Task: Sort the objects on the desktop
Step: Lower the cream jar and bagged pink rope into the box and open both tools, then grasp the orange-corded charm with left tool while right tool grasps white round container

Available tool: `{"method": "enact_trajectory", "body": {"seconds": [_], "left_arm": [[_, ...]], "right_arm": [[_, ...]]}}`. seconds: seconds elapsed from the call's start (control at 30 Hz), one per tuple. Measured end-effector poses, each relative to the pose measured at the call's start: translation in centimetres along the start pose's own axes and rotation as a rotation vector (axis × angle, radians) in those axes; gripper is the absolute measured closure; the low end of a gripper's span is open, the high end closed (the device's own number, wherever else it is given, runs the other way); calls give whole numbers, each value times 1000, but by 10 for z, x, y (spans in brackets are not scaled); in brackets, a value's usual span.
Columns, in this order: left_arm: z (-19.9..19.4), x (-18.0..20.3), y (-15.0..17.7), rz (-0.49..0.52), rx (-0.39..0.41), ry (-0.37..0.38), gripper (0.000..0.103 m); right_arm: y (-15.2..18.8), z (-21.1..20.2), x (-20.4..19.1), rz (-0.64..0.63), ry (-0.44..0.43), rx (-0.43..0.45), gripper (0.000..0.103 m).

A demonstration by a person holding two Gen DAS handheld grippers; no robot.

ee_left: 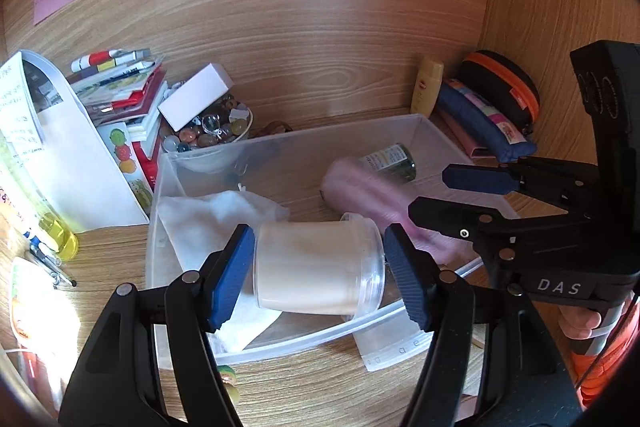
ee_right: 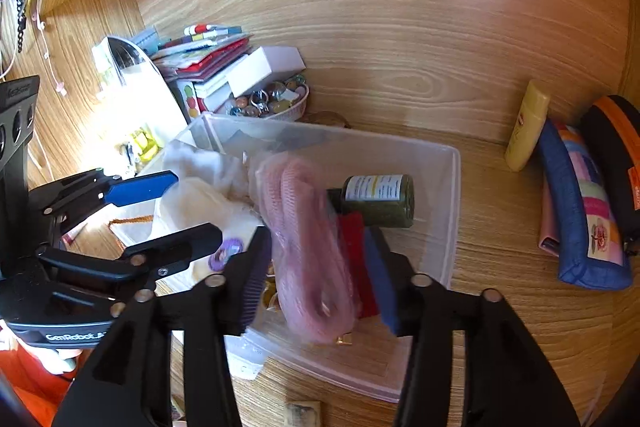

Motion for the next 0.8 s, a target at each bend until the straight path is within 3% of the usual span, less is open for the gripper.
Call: {"method": "enact_trajectory", "body": {"seconds": [0.3, 0.47, 0.8], "left_arm": [[-33, -2, -3, -21, 49, 33, 35], [-54, -16, 1, -39, 75, -1, 33], [-62, -51, 41, -93, 18, -75, 33]], "right_arm": [[-9, -28, 0, 8, 59, 59, 44], [-7, -46, 0, 8, 89, 87, 37], [12, -65, -13, -2, 109, 93, 33]]}}
Point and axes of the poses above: each gripper's, at about its wrist camera, not at the fingertips, and z roughly the way its jaws point, x to its right, y to its underside, the point moved 10 cm from there along z, roughly the way its jaws point, and after that the axes turned 13 degrees about y, right-handed, at the moved point
